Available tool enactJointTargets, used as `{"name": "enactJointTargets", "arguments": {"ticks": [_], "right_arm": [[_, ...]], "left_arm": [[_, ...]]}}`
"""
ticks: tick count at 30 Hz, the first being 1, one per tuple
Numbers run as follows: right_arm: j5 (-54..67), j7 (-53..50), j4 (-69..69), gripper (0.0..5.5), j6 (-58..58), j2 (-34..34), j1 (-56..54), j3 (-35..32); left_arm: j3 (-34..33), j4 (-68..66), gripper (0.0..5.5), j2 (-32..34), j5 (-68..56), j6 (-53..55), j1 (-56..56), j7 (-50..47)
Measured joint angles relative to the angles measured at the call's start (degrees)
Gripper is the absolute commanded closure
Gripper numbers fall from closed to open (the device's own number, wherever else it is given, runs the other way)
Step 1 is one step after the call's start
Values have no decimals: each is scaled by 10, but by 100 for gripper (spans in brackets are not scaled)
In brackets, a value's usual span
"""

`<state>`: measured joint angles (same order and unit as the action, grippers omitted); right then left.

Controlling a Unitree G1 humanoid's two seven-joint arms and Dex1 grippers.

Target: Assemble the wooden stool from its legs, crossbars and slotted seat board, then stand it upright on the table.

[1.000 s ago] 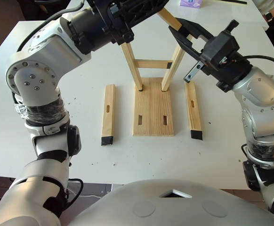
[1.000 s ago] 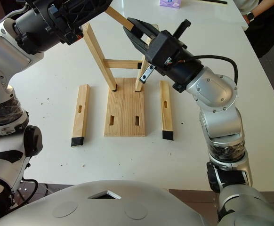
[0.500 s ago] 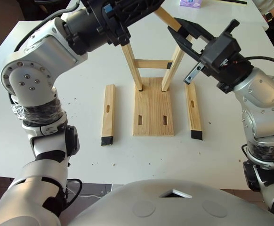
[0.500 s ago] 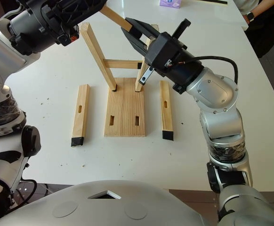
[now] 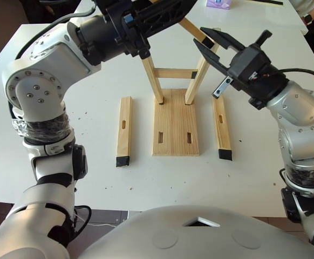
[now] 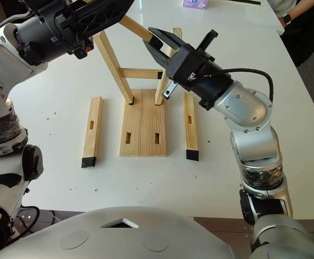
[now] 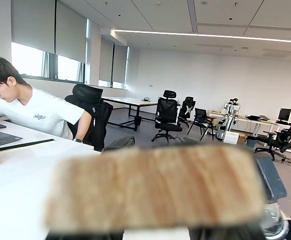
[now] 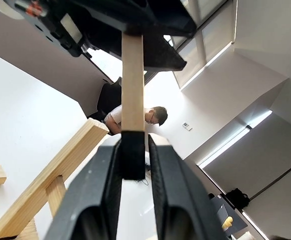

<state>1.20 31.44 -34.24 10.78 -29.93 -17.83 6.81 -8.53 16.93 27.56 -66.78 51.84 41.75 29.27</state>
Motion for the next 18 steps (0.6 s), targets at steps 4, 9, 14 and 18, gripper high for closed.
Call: {"name": "enactJointTargets", "arguments": {"ticks": [4, 9, 14, 18], "right_arm": [[-7, 7, 4, 366, 5, -10, 22, 1], [-5, 17, 22, 287, 3, -26, 57, -26], [13, 21, 18, 271, 3, -48, 105, -102], [33, 21, -16, 271, 13, -60, 160, -162]], "left_arm": [[0, -8, 419, 2, 9, 0, 0, 5], [-1, -18, 419, 34, 38, -1, -2, 36], [-9, 10, 419, 155, 71, -2, -63, 176], [-34, 53, 419, 243, 75, -13, -119, 296]]}}
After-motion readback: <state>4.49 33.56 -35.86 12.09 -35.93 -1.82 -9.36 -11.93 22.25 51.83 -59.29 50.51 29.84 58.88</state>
